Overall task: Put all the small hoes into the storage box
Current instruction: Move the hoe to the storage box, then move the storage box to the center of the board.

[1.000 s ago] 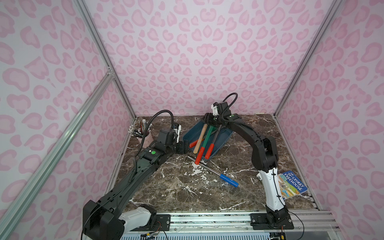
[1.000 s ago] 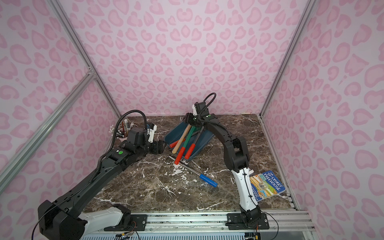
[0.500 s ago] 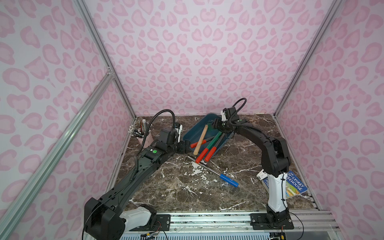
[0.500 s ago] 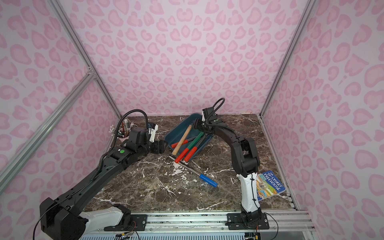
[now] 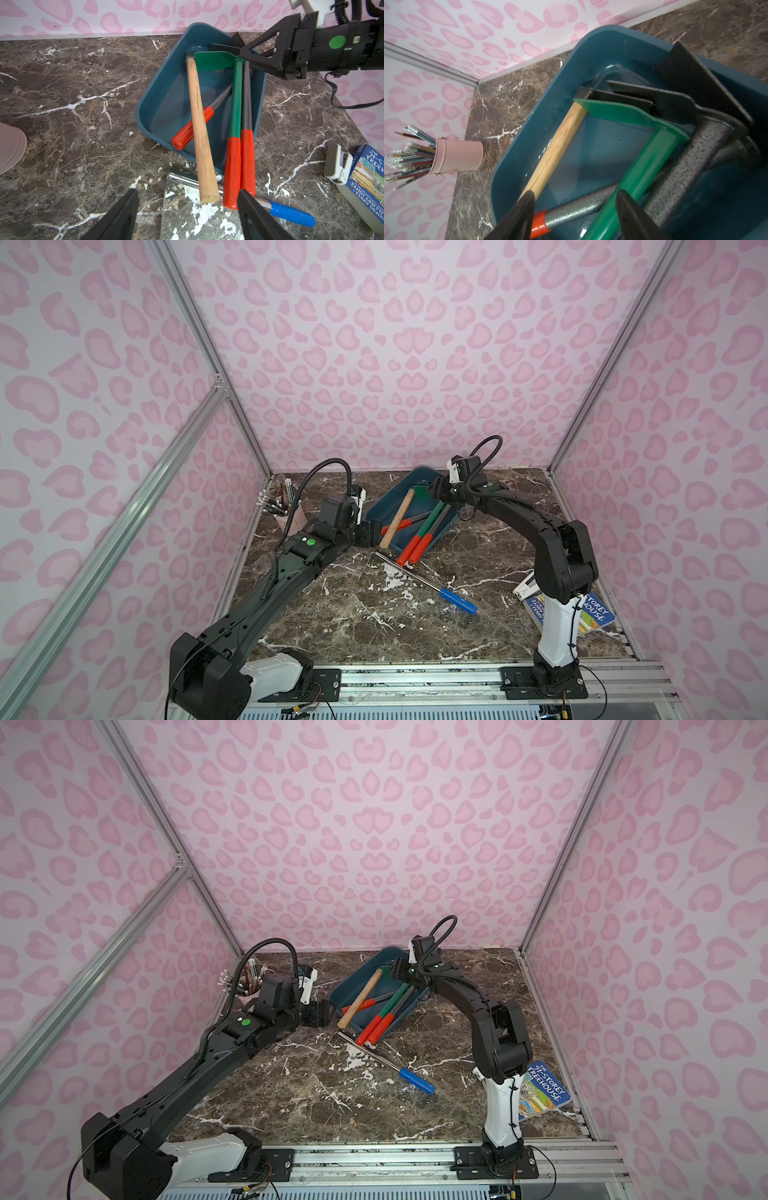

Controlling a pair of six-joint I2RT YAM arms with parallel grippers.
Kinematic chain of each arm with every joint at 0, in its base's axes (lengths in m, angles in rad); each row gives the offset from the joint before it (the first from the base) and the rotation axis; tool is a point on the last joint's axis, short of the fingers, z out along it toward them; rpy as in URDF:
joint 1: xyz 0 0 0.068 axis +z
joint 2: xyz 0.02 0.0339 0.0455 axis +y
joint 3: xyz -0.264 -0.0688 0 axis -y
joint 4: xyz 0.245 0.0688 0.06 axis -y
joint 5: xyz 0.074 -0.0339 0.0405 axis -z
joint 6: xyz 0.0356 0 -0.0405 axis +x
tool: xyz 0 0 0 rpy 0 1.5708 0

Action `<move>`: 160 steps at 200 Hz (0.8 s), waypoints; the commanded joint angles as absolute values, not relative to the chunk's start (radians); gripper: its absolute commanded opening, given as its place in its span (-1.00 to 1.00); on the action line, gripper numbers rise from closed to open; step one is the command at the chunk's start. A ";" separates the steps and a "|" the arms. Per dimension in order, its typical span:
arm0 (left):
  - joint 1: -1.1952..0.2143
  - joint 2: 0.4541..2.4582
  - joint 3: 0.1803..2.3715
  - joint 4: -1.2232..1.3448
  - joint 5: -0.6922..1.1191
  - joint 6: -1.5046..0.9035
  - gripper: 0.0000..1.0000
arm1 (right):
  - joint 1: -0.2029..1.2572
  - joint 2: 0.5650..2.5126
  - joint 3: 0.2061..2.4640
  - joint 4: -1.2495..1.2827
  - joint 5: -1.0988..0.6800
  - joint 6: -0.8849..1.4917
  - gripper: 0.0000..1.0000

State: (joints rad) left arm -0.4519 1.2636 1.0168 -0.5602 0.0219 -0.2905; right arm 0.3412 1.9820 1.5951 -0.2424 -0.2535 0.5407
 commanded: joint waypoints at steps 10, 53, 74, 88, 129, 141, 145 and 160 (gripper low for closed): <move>-0.455 1.271 1.020 -0.516 0.028 -0.276 0.57 | 0.342 1.905 1.511 -0.168 -0.268 0.485 0.33; -0.461 1.279 1.014 -0.499 0.024 -0.278 0.59 | 0.342 1.792 1.377 -0.127 -0.265 0.405 0.32; -0.462 1.280 1.009 -0.480 0.023 -0.278 0.62 | 0.342 1.749 1.309 -0.124 -0.254 0.382 0.43; -0.463 1.282 1.009 -0.471 0.024 -0.278 0.64 | 0.345 1.726 1.281 -0.126 -0.249 0.367 0.54; -0.465 1.280 1.009 -0.443 0.023 -0.276 0.75 | 0.357 1.644 1.200 -0.129 -0.216 0.335 0.98; -0.467 1.283 1.012 -0.443 0.020 -0.273 0.76 | 0.359 1.619 1.176 -0.133 -0.215 0.329 0.98; -0.466 1.285 1.014 -0.444 0.019 -0.273 0.76 | 0.359 1.610 1.168 -0.132 -0.216 0.327 0.98; -0.467 1.288 1.017 -0.444 0.017 -0.273 0.79 | 0.363 1.576 1.137 -0.139 -0.216 0.319 0.97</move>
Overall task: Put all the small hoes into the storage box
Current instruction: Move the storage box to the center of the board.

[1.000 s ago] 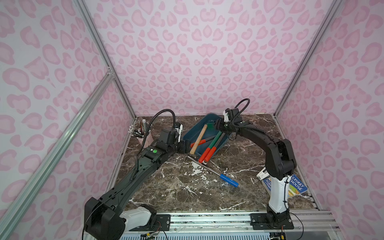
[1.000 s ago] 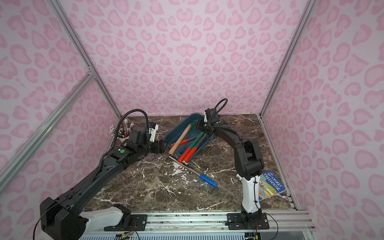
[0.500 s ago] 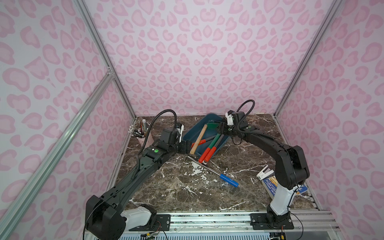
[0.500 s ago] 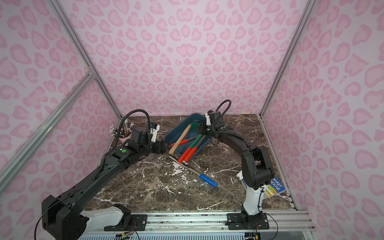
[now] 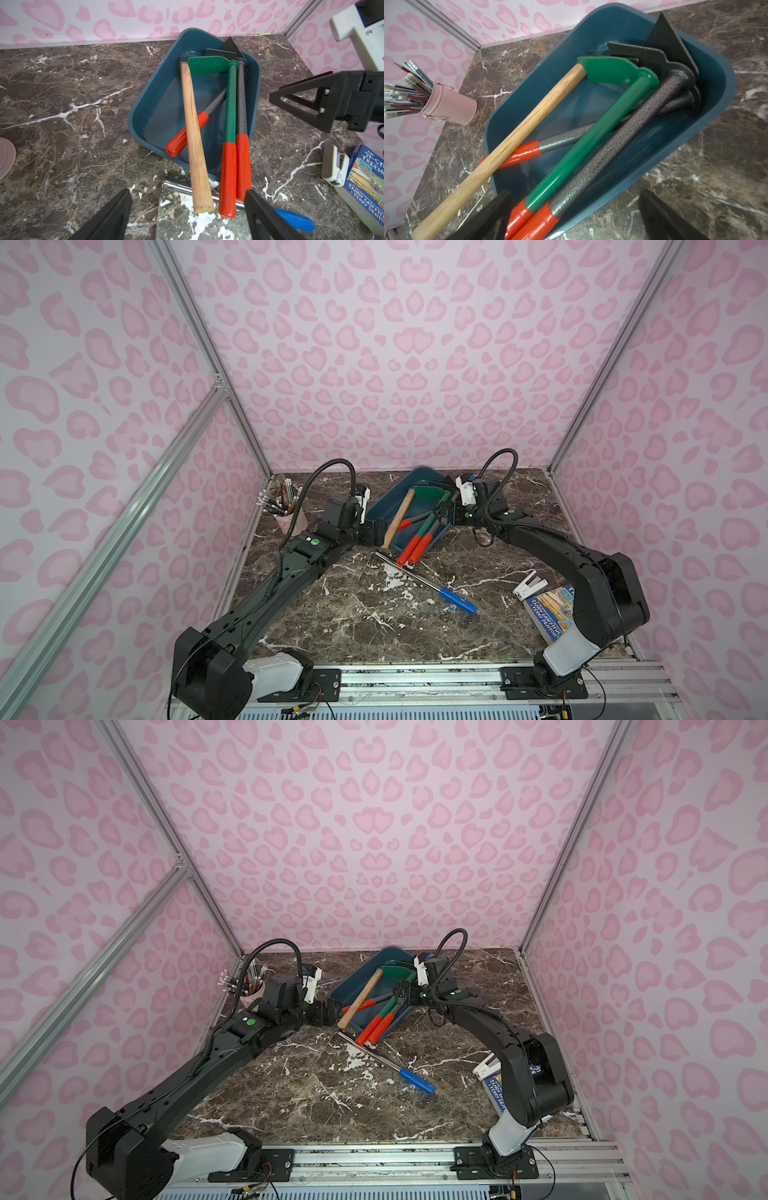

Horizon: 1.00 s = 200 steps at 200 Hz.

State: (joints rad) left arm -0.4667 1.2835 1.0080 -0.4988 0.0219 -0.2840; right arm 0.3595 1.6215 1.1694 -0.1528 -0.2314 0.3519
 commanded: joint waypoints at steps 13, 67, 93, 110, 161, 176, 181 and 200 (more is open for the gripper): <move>-0.466 1.293 1.017 -0.444 0.015 -0.273 0.81 | 0.372 1.546 1.114 -0.152 -0.211 0.309 0.98; -0.468 1.312 1.031 -0.440 0.018 -0.275 0.93 | 0.468 1.440 1.028 -0.226 -0.102 0.269 0.83; -0.469 1.327 1.040 -0.440 0.020 -0.275 0.93 | 0.486 1.401 0.977 -0.244 -0.102 0.264 0.75; -0.471 1.334 1.044 -0.437 0.016 -0.275 0.93 | 0.497 1.371 0.940 -0.254 -0.106 0.263 0.70; -0.469 1.368 1.059 -0.424 -0.003 -0.284 0.93 | 0.571 1.334 0.858 -0.264 -0.102 0.260 0.56; -0.470 1.376 1.065 -0.419 0.001 -0.288 0.93 | 0.610 1.346 0.845 -0.262 -0.083 0.255 0.52; -0.470 1.378 1.067 -0.418 0.001 -0.288 0.93 | 0.622 1.351 0.840 -0.262 -0.074 0.255 0.52; -0.469 1.386 1.069 -0.412 0.006 -0.290 0.93 | 0.652 1.369 0.820 -0.251 -0.056 0.253 0.46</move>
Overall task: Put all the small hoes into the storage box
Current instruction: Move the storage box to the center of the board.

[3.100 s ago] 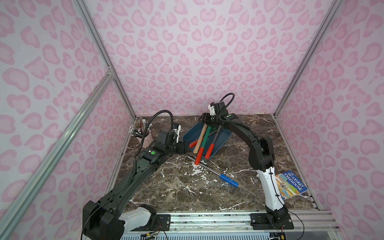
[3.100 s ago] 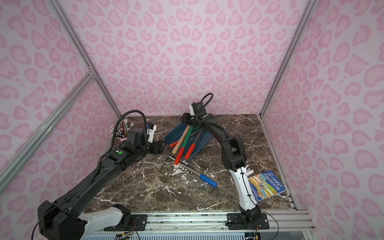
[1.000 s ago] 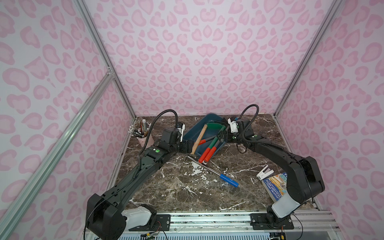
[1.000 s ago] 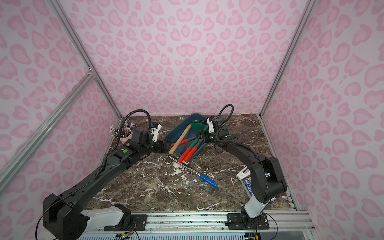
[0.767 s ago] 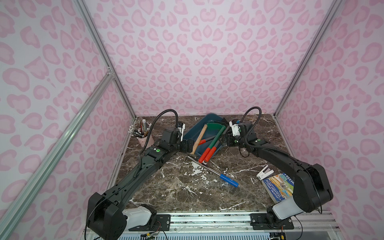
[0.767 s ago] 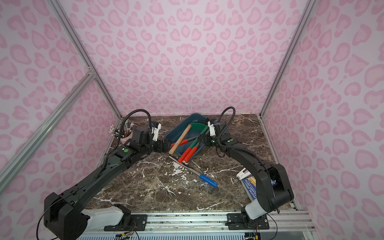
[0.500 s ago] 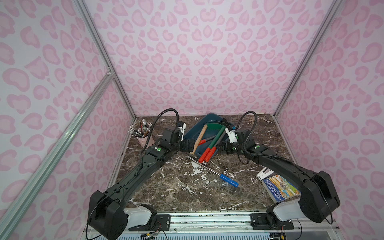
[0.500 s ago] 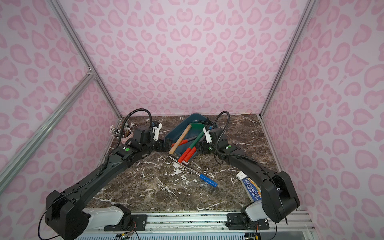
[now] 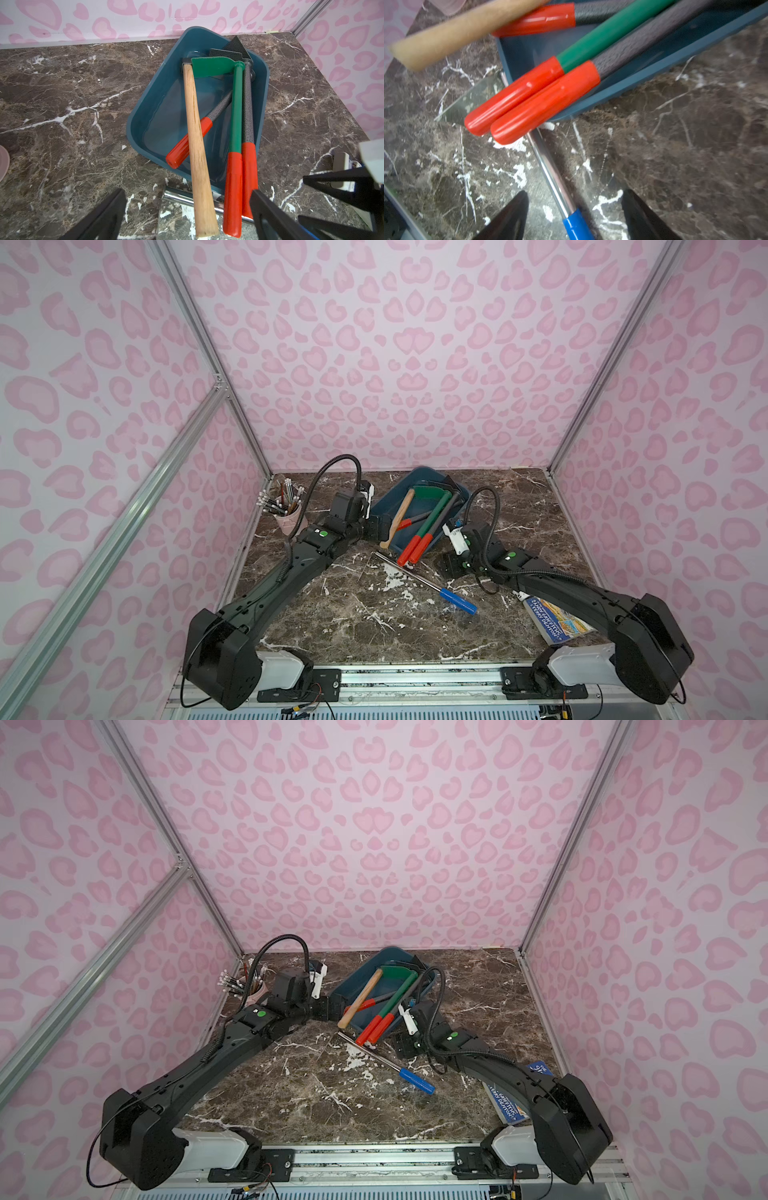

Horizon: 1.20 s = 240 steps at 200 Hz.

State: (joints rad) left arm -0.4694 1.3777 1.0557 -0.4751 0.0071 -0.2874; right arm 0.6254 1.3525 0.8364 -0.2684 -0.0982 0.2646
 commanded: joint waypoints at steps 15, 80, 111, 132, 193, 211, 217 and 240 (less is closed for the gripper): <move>-0.471 1.394 1.073 -0.411 0.015 -0.290 0.93 | 0.669 1.380 0.803 -0.234 -0.061 0.250 0.46; -0.471 1.402 1.068 -0.409 0.021 -0.293 0.93 | 0.751 1.467 0.803 -0.210 -0.057 0.227 0.42; -0.470 1.397 1.059 -0.410 0.023 -0.294 0.93 | 0.774 1.521 0.830 -0.195 -0.046 0.215 0.42; -0.470 1.391 1.050 -0.409 0.023 -0.293 0.93 | 0.778 1.554 0.858 -0.184 -0.049 0.204 0.42; -0.469 1.371 1.035 -0.417 0.009 -0.292 0.93 | 0.778 1.669 0.963 -0.141 -0.048 0.181 0.44; -0.470 1.368 1.036 -0.425 0.005 -0.288 0.93 | 0.778 1.687 0.985 -0.117 -0.050 0.181 0.44; -0.470 1.367 1.036 -0.427 0.003 -0.287 0.93 | 0.776 1.694 0.993 -0.114 -0.051 0.178 0.44; -0.470 1.358 1.034 -0.432 -0.003 -0.284 0.93 | 0.776 1.729 1.033 -0.108 -0.046 0.168 0.44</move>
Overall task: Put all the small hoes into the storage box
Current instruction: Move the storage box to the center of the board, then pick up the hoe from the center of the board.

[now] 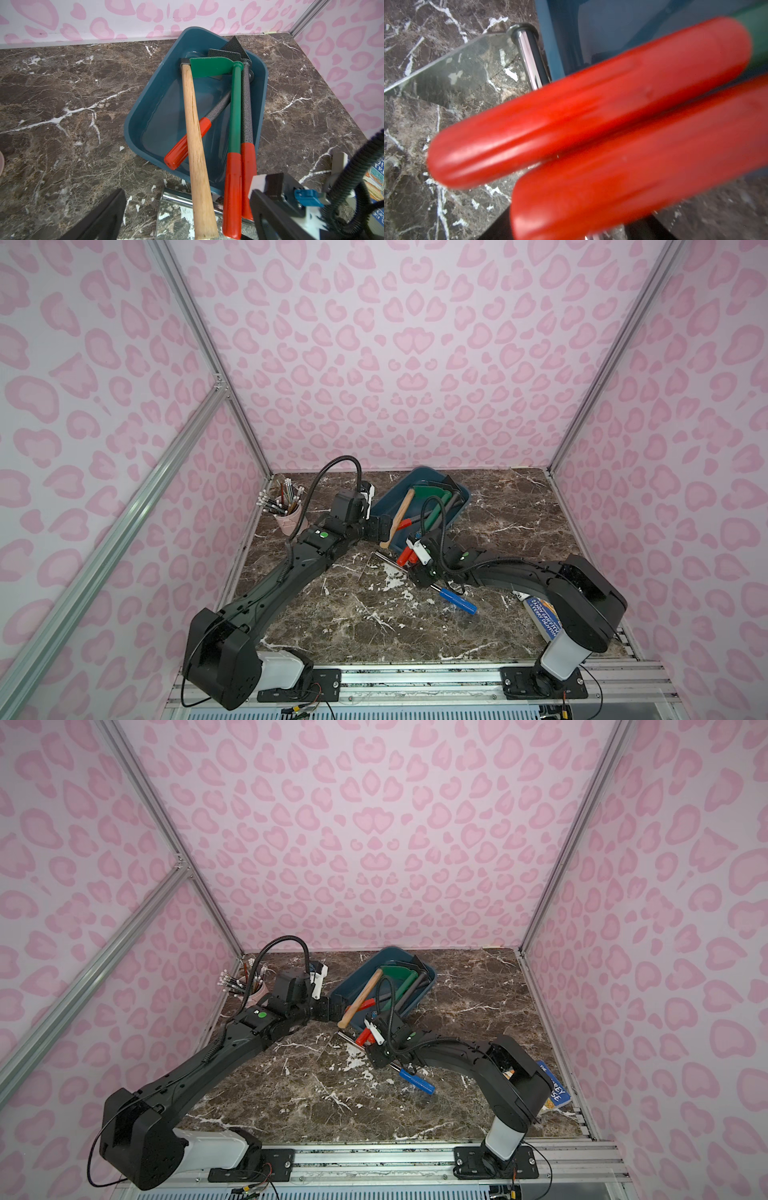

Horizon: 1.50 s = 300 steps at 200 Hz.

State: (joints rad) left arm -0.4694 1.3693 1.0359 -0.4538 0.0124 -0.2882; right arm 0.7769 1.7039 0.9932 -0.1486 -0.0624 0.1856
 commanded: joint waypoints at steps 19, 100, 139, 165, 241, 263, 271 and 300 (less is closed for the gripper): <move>-0.470 1.356 1.035 -0.436 -0.005 -0.284 0.93 | 0.775 1.754 1.064 -0.092 -0.038 0.162 0.44; -0.470 1.341 1.040 -0.459 -0.014 -0.279 0.93 | 0.761 1.902 1.303 -0.127 -0.058 0.115 0.44; -0.470 1.335 1.041 -0.467 -0.018 -0.276 0.94 | 0.755 1.932 1.349 -0.161 -0.068 0.096 0.46; -0.470 1.336 1.042 -0.471 -0.022 -0.275 0.94 | 0.754 1.893 1.299 -0.174 -0.068 0.086 0.47; -0.469 1.362 1.060 -0.465 -0.009 -0.267 0.94 | 0.755 1.769 1.143 -0.308 -0.113 0.040 0.46; -0.470 1.366 1.060 -0.460 -0.004 -0.267 0.94 | 0.755 1.743 1.099 -0.320 -0.111 0.036 0.44; -0.470 1.367 1.061 -0.459 -0.002 -0.267 0.94 | 0.755 1.733 1.088 -0.322 -0.110 0.037 0.44; -0.469 1.370 1.060 -0.456 -0.003 -0.267 0.94 | 0.755 1.703 1.067 -0.350 -0.107 0.044 0.43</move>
State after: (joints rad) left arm -0.4694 1.3674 1.0512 -0.4892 -0.0074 -0.2764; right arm 0.7544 1.7241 1.0752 -0.3248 -0.1055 0.0475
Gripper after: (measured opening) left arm 0.972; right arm 0.719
